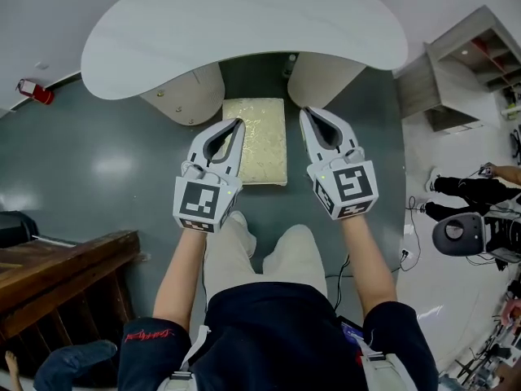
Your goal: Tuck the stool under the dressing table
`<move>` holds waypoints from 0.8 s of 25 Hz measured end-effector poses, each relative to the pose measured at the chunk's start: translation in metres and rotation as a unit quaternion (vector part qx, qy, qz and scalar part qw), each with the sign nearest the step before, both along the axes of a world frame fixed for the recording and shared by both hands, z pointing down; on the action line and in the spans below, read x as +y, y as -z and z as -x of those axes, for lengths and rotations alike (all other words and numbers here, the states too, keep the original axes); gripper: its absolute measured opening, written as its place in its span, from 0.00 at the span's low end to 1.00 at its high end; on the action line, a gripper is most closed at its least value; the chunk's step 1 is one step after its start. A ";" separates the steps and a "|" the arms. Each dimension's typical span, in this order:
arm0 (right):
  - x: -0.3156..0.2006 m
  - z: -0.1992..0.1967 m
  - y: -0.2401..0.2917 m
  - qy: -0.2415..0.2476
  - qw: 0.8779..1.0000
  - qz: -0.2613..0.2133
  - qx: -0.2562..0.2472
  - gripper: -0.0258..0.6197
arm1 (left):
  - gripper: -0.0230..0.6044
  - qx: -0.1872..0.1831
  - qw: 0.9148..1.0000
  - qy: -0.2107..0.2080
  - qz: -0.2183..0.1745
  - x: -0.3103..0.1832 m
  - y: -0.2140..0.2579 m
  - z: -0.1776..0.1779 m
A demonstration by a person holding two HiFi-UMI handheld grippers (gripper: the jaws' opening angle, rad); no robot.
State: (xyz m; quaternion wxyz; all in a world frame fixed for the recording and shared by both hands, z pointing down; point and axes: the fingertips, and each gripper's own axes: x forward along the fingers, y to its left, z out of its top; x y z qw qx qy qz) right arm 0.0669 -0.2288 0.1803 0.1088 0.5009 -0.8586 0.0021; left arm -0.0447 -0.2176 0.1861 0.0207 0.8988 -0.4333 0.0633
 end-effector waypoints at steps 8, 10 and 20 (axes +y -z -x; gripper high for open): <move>-0.010 0.000 -0.059 0.005 1.000 -0.015 -0.003 0.06 | 0.06 -0.003 1.000 0.010 -0.015 -0.008 -0.057 0.004; -0.012 0.000 -0.075 0.007 1.000 -0.019 -0.003 0.06 | 0.06 -0.001 1.000 0.013 -0.018 -0.009 -0.071 0.004; -0.025 -0.008 -0.153 0.012 0.999 -0.032 -0.010 0.06 | 0.06 -0.001 0.999 0.022 -0.029 -0.020 -0.146 0.005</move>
